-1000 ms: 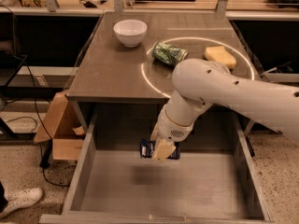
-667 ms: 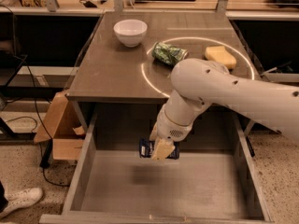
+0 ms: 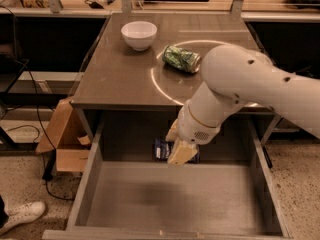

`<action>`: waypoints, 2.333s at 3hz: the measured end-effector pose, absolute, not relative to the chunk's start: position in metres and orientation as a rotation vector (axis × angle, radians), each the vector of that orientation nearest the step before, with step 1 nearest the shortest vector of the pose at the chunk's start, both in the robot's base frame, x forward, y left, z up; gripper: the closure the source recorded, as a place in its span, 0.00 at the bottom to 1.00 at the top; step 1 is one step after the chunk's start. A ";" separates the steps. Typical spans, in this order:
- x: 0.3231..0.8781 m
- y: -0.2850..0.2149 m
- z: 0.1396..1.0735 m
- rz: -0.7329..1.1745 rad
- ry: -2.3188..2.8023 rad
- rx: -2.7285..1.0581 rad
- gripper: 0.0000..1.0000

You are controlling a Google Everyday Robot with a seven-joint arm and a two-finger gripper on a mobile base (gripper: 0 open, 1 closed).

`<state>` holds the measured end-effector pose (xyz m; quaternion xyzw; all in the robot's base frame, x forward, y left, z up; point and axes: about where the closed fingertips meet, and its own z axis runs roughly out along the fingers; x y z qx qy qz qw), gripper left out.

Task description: Pick rxbar blueberry from top drawer and place on counter

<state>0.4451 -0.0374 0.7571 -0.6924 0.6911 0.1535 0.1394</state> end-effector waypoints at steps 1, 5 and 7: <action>0.438 -0.039 0.785 0.427 1.928 -1.974 1.00; 0.493 -0.028 0.853 0.231 1.875 -2.009 1.00; 0.536 0.000 0.863 0.243 1.817 -2.046 1.00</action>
Offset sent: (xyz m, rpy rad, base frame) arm -0.0071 -0.0015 0.0281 0.0458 -0.0560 0.0092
